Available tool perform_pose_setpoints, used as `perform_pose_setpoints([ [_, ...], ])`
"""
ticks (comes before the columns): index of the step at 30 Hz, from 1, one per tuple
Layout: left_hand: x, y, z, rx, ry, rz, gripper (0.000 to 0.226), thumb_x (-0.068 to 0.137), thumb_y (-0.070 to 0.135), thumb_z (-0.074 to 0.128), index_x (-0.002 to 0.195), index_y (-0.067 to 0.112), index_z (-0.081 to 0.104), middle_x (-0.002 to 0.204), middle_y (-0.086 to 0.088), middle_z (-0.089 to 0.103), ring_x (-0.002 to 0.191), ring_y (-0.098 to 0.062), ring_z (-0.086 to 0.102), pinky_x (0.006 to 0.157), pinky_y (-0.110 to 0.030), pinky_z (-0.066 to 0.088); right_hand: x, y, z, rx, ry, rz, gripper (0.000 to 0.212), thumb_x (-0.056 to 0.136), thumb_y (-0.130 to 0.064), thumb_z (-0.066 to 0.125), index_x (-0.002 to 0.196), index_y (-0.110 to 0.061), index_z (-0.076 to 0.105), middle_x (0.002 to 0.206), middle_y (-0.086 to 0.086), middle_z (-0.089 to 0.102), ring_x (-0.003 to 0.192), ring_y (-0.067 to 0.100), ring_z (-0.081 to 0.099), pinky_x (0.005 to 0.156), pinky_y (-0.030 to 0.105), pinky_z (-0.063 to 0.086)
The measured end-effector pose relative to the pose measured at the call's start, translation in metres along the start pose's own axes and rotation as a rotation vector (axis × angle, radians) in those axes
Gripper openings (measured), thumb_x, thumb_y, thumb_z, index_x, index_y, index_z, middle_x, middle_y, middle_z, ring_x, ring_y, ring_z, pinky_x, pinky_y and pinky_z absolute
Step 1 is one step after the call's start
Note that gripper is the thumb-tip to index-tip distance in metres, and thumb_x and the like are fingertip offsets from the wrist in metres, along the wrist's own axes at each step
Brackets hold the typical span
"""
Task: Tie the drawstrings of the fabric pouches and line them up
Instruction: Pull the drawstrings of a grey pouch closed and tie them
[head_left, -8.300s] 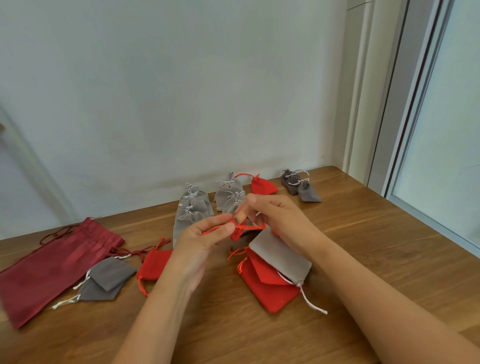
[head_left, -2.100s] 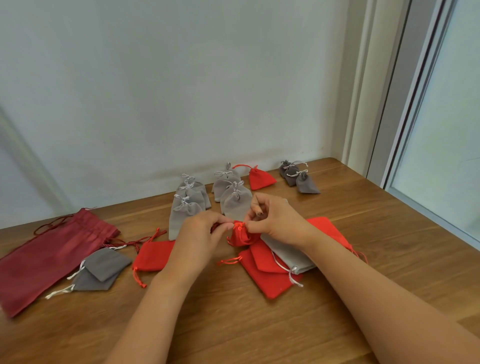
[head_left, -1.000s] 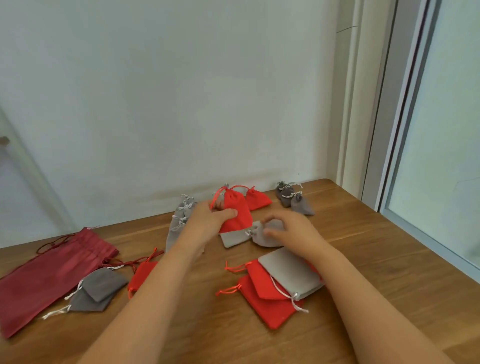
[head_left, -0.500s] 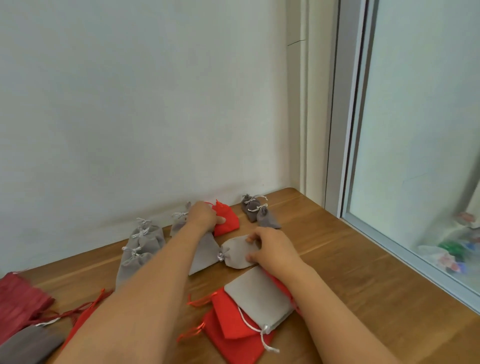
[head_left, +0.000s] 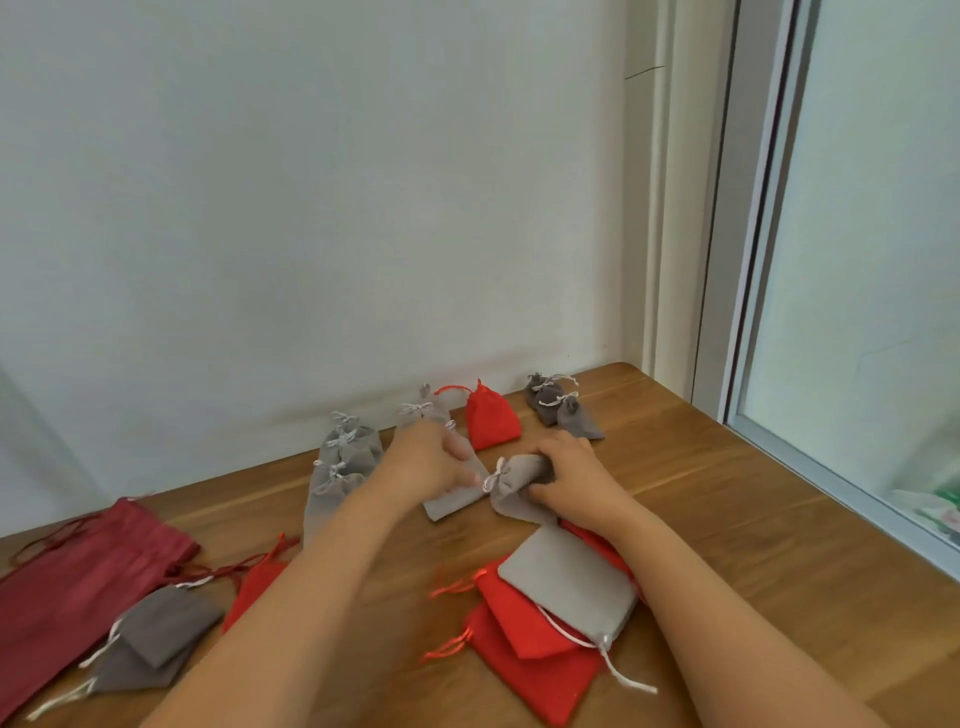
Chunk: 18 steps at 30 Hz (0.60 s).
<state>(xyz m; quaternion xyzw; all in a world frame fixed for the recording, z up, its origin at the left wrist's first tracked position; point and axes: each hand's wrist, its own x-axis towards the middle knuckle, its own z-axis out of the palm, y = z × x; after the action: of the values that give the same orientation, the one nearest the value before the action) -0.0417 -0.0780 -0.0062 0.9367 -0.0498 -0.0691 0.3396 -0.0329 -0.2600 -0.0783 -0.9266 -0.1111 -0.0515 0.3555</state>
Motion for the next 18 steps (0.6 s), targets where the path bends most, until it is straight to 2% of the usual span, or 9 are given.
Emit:
perform_pose_setpoints([
  [2,-0.008,-0.012,0.01,-0.073,-0.044,0.056,0.031,0.075,0.016,0.081,0.102,0.015,0.064,0.091,0.005,0.066,0.082,-0.007,0.063,0.069,-0.02,0.049,-0.002,-0.001,0.0,0.156,0.067,-0.004,0.029,0.081,-0.025,0.073,0.107,-0.015,0.064,0.108,0.005,0.056,0.107,0.021,0.048,0.088,0.033,0.042],
  [4,-0.012,-0.018,0.021,-0.132,0.008,0.13,0.03,0.076,0.02,0.079,0.104,0.017,0.068,0.097,0.005,0.071,0.09,-0.009,0.065,0.08,-0.026,0.051,-0.006,-0.008,-0.003,0.364,0.058,-0.01,0.024,0.082,-0.024,0.074,0.103,-0.016,0.066,0.103,0.002,0.063,0.1,0.018,0.056,0.084,0.03,0.046],
  [5,-0.014,-0.019,0.025,-0.174,0.056,0.147,0.025,0.08,0.02,0.077,0.103,0.019,0.069,0.096,0.004,0.071,0.089,-0.011,0.065,0.08,-0.027,0.05,-0.008,-0.012,-0.005,0.449,0.033,-0.021,0.021,0.082,-0.023,0.074,0.101,-0.017,0.067,0.1,0.002,0.066,0.096,0.018,0.06,0.08,0.027,0.047],
  [7,-0.019,-0.021,0.028,-0.252,0.168,0.138,0.013,0.086,0.019,0.069,0.098,0.013,0.07,0.087,0.0,0.069,0.076,-0.012,0.06,0.069,-0.026,0.045,-0.011,-0.019,-0.007,0.51,-0.004,-0.047,0.02,0.08,-0.024,0.077,0.098,-0.021,0.067,0.094,-0.002,0.068,0.09,0.016,0.063,0.074,0.022,0.047],
  [9,-0.024,-0.026,0.022,-0.313,0.254,0.119,0.013,0.091,0.015,0.063,0.094,0.004,0.068,0.08,-0.005,0.063,0.066,-0.011,0.051,0.061,-0.022,0.039,-0.012,-0.027,-0.011,0.436,-0.029,-0.039,0.031,0.074,-0.026,0.082,0.098,-0.025,0.062,0.09,-0.009,0.061,0.08,0.007,0.055,0.07,0.017,0.043],
  [11,-0.03,-0.031,0.013,-0.349,0.284,0.098,0.007,0.093,0.012,0.06,0.092,0.008,0.066,0.077,0.001,0.062,0.068,-0.008,0.052,0.057,-0.013,0.038,-0.014,-0.03,-0.025,0.301,-0.091,-0.006,0.045,0.068,-0.029,0.086,0.102,-0.023,0.058,0.091,-0.008,0.055,0.076,0.003,0.05,0.069,0.017,0.041],
  [13,-0.034,-0.042,0.002,-0.39,0.3,0.048,0.007,0.094,0.011,0.058,0.093,0.015,0.064,0.075,0.007,0.059,0.069,-0.008,0.052,0.052,-0.011,0.037,-0.02,-0.032,-0.043,0.227,-0.245,0.004,0.045,0.066,-0.028,0.088,0.101,-0.019,0.061,0.089,-0.005,0.057,0.074,0.003,0.053,0.067,0.016,0.044],
  [16,-0.042,-0.062,-0.011,-0.444,0.298,-0.039,0.011,0.095,0.007,0.055,0.092,0.014,0.063,0.077,0.004,0.059,0.073,-0.012,0.054,0.053,-0.012,0.043,-0.029,-0.032,-0.061,0.114,-0.521,0.001,0.042,0.068,-0.023,0.087,0.103,-0.021,0.064,0.091,-0.005,0.059,0.073,0.001,0.055,0.065,0.012,0.043],
  [18,-0.05,-0.077,-0.019,-0.497,0.288,-0.108,0.013,0.095,0.008,0.055,0.089,0.013,0.065,0.087,-0.003,0.064,0.082,-0.017,0.06,0.068,-0.02,0.055,-0.031,-0.031,-0.066,-0.002,-0.661,0.0,0.048,0.07,-0.021,0.085,0.11,-0.028,0.061,0.099,-0.007,0.056,0.079,0.0,0.051,0.069,0.011,0.041],
])
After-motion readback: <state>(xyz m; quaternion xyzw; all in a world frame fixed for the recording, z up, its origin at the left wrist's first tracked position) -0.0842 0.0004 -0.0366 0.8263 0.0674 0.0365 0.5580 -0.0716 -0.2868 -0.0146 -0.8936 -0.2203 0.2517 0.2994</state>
